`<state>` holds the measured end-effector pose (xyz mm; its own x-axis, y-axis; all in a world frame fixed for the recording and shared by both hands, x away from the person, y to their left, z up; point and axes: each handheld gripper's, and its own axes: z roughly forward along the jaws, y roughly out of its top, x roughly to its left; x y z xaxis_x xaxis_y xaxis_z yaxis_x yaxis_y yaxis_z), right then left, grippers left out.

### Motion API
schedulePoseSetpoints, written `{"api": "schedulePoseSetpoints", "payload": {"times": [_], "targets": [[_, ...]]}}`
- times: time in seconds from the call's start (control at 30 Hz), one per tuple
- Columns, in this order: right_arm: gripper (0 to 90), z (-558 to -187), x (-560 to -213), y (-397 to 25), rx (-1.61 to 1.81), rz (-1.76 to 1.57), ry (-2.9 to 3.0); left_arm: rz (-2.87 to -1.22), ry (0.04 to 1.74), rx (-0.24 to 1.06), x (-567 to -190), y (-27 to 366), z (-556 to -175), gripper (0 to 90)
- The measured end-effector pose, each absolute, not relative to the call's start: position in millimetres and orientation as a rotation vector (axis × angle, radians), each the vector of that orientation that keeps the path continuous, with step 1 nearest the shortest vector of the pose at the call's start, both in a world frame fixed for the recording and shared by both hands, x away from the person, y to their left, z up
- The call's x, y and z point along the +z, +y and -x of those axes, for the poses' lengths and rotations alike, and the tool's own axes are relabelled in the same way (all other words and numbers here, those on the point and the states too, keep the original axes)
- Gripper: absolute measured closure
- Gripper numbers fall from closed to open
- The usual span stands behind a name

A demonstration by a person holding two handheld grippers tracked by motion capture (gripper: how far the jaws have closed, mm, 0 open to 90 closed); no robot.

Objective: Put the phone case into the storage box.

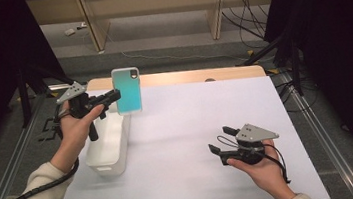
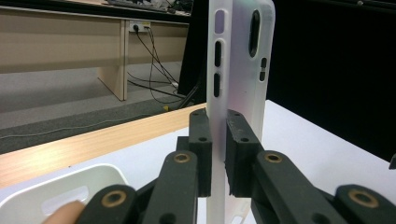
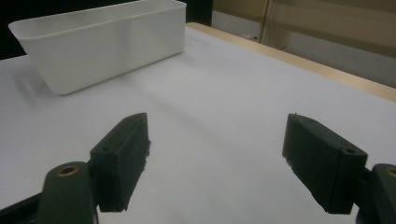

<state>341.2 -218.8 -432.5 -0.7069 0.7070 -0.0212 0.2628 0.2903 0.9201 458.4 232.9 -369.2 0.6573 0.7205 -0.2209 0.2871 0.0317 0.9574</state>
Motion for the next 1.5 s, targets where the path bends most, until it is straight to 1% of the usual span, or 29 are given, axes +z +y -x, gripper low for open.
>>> {"api": "schedulePoseSetpoints", "payload": {"times": [1.5], "targets": [[23.9, -339.0, -433.7, -218.5, 1.410, -0.875, 2.137, -1.554, 0.904, 0.454, -370.0, 254.1, -475.4, 82.3]]}}
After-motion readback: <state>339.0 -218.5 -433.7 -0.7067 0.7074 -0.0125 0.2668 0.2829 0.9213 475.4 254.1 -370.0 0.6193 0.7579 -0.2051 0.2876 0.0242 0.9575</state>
